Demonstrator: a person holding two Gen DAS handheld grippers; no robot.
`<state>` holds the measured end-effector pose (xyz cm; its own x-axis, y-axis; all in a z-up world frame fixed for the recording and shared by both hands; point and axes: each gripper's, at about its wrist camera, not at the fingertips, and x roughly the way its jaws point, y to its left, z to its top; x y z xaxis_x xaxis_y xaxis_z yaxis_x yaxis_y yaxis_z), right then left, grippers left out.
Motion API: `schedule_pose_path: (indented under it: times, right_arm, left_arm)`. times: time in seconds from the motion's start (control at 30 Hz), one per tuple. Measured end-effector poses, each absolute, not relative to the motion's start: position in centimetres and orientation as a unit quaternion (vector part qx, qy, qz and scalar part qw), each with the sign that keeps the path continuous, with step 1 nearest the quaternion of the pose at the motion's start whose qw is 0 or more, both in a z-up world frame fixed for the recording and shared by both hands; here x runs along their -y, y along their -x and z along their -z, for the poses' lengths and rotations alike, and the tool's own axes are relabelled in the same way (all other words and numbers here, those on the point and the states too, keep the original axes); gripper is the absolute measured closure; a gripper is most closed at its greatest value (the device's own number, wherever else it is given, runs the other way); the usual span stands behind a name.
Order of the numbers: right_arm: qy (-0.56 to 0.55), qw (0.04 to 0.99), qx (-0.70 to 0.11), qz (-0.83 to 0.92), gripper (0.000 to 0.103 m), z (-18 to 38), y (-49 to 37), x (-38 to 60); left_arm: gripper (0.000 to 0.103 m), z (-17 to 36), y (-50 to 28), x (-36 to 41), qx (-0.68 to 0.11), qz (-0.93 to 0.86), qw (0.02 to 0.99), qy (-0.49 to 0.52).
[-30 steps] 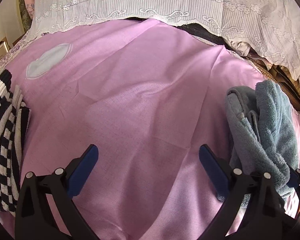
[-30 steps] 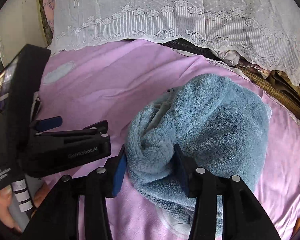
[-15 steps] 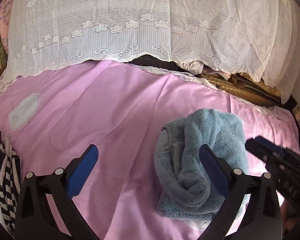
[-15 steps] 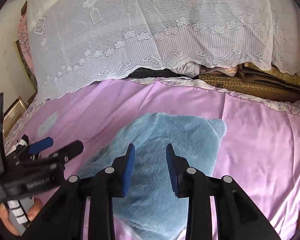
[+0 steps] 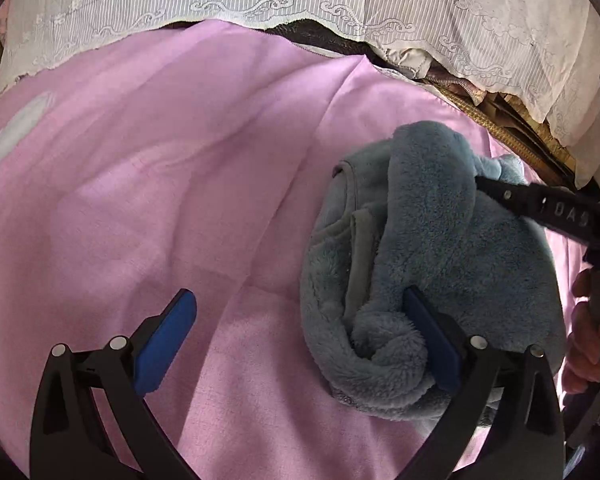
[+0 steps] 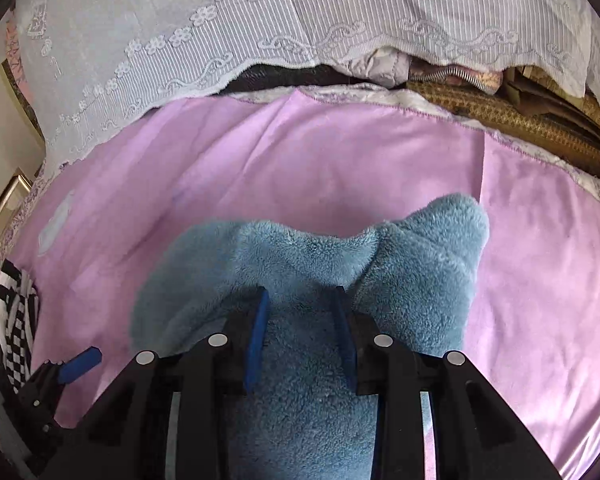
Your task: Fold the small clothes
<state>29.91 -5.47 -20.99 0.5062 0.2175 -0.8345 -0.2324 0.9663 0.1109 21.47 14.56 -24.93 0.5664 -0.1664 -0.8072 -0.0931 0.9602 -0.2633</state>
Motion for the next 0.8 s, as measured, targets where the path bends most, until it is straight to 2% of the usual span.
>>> schedule_pose_path:
  times: [0.33, 0.47, 0.63, 0.8]
  right_arm:
    - [0.011, 0.874, -0.466, -0.133, 0.068, 23.0, -30.1, 6.1]
    - [-0.002, 0.889, -0.440, -0.128, 0.065, 20.1, -28.4, 6.6]
    - [0.022, 0.913, -0.383, -0.140, 0.063, 15.7, -22.8, 7.6]
    - [0.024, 0.899, -0.411, -0.150, 0.063, 16.9, -19.5, 8.1]
  left_arm:
    - [0.004, 26.8, -21.8, -14.3, -0.452, 0.025, 0.878, 0.154]
    - [0.004, 24.8, -22.5, -15.4, -0.470, 0.022, 0.868, 0.162]
    - [0.005, 20.1, -22.8, -16.9, -0.431, 0.005, 0.888, 0.159]
    - [0.005, 20.0, -24.9, -15.2, -0.445, 0.013, 0.887, 0.121]
